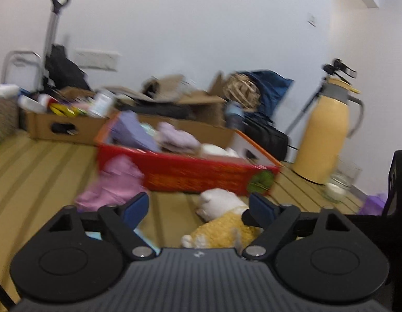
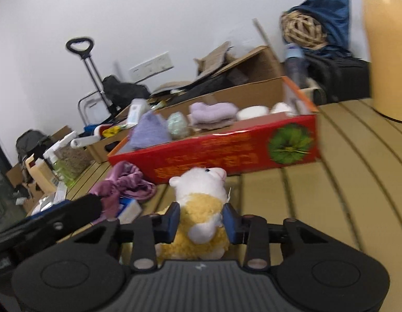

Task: Organize soft objects
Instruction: 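Grasp the yellow-white plush toy with the right tool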

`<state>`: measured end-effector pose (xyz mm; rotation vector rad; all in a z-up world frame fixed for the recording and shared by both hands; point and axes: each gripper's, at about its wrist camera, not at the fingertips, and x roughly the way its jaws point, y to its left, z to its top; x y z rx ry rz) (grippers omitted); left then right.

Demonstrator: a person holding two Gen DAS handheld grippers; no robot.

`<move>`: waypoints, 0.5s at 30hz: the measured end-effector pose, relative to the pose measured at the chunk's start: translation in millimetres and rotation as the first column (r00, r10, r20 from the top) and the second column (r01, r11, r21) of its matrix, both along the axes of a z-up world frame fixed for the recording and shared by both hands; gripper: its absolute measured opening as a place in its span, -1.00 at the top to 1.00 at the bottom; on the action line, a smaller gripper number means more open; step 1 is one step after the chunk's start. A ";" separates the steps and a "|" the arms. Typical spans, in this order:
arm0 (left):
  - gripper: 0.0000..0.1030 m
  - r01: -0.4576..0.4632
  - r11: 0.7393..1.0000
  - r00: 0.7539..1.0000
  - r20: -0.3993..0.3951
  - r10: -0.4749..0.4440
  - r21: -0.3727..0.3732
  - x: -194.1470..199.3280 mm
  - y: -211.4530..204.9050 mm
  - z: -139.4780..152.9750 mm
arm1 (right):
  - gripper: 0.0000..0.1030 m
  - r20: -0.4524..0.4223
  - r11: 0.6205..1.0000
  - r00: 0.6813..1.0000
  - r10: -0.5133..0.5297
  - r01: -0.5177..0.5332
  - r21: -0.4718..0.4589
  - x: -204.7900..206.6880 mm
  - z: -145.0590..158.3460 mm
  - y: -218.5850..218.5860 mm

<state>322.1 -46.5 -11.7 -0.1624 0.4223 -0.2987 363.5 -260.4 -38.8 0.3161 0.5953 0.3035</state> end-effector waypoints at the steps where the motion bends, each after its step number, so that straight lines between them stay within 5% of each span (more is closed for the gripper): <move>1: -0.42 0.015 1.000 1.000 -0.022 -0.015 -0.004 3.6 -6.3 -3.1 | 0.33 -0.006 1.000 1.000 -0.019 0.019 0.002 -4.4 -1.1 -6.9; 4: -0.18 0.032 0.999 0.992 -0.123 -0.033 -0.017 15.8 -19.3 -12.4 | 0.45 0.001 0.999 0.999 -0.034 0.033 0.038 -14.9 -0.9 -24.1; 7: -0.20 0.030 0.998 0.983 -0.181 -0.041 -0.064 14.6 -20.1 -18.7 | 0.71 0.025 0.997 0.997 -0.077 0.077 0.019 -22.4 4.1 -33.0; 11: -0.20 0.018 0.996 0.976 -0.215 -0.035 -0.084 12.8 -19.4 -29.9 | 0.60 0.030 0.997 0.999 -0.044 0.042 0.062 -22.0 3.9 -46.5; 15: -0.21 -0.011 0.996 0.964 -0.267 -0.013 -0.091 20.4 -15.1 -35.2 | 0.13 0.021 0.997 0.998 0.056 -0.057 0.046 -2.2 3.3 -46.9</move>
